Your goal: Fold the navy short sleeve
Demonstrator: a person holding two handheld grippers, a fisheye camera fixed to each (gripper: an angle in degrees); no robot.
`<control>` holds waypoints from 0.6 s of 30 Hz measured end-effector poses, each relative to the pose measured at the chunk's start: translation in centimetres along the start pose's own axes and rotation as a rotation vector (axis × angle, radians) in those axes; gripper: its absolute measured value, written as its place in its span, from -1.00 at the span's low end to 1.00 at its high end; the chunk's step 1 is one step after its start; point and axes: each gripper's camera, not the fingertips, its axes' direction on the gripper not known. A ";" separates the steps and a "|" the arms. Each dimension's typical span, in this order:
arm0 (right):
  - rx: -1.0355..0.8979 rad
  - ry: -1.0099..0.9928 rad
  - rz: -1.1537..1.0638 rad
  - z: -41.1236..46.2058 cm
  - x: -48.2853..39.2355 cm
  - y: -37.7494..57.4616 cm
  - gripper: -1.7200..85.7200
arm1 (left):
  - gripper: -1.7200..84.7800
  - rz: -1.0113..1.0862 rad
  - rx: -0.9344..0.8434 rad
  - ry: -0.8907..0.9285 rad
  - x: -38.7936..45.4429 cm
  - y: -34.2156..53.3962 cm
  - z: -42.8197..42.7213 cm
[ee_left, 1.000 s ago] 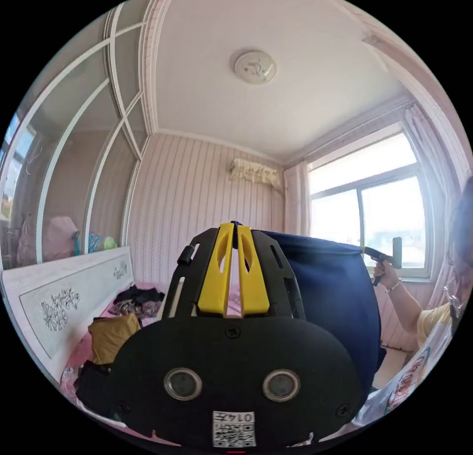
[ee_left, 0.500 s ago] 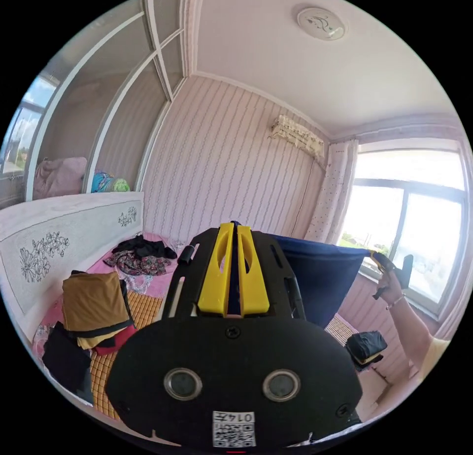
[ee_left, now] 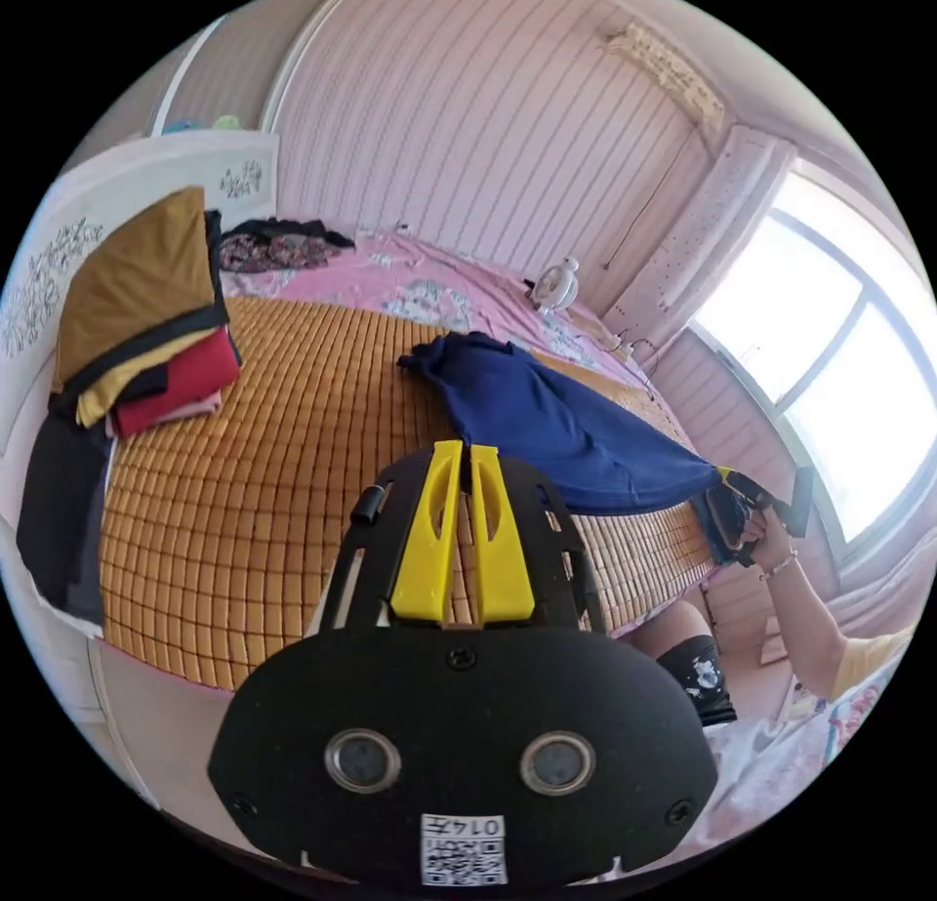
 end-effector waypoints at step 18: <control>-0.366 0.217 0.189 7.7 10.1 15.0 -0.76 | -0.81 -0.095 -0.421 -0.062 -0.1 20.5 15.9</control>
